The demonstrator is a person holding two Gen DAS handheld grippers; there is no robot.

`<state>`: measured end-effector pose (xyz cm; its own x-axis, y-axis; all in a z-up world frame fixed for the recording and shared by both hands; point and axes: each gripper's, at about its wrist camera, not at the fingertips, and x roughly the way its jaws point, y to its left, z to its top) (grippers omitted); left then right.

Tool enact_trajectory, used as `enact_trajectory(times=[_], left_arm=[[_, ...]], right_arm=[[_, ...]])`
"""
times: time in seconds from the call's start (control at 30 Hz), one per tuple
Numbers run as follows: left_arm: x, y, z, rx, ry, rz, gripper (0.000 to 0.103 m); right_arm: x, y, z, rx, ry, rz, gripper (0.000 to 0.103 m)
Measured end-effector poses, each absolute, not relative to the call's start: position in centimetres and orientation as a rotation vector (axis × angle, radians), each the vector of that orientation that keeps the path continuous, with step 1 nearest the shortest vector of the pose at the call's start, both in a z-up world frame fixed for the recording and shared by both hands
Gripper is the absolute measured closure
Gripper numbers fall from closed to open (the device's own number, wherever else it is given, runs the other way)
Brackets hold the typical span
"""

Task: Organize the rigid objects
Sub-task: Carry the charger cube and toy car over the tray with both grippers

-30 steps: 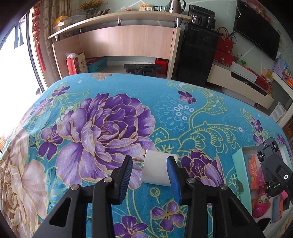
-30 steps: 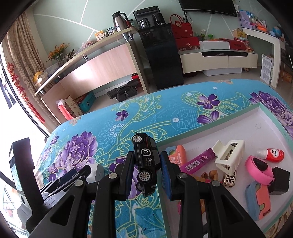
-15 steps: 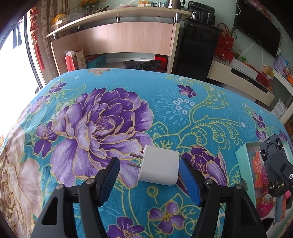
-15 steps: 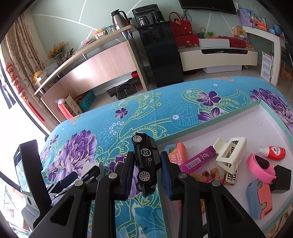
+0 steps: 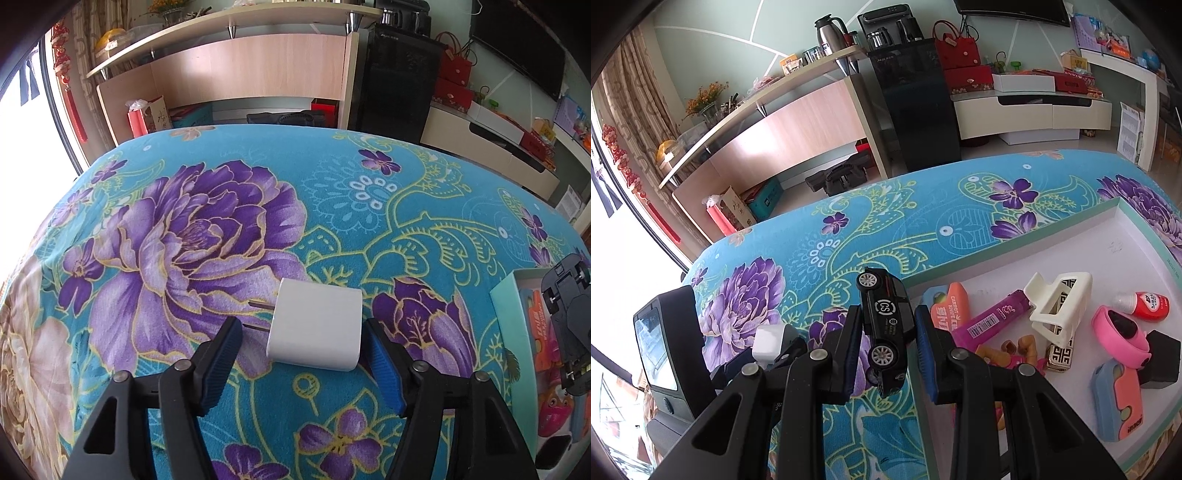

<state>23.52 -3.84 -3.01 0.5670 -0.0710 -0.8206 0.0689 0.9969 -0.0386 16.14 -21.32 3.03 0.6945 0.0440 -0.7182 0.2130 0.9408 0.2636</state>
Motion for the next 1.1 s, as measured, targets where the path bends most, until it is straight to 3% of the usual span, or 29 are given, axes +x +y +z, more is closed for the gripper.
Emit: enact_trajectory(times=[0.2, 0.63, 1.1], left_arm=[[23.3, -3.3, -2.2, -0.034, 0.962, -0.096, 0.042], [20.6, -3.8, 4.7, -0.105, 0.797, -0.196, 0.042], [17.1, -12.6, 6.7, 0.041, 0.770, -0.415, 0.042]], right_arm=[[16.1, -21.3, 3.1, 0.341, 0.802, -0.097, 0.073], [14.5, -23.1, 4.7, 0.355, 0.758, -0.146, 0.073], [9.9, -31.8, 5.4, 0.436, 0.750, -0.414, 0.073]])
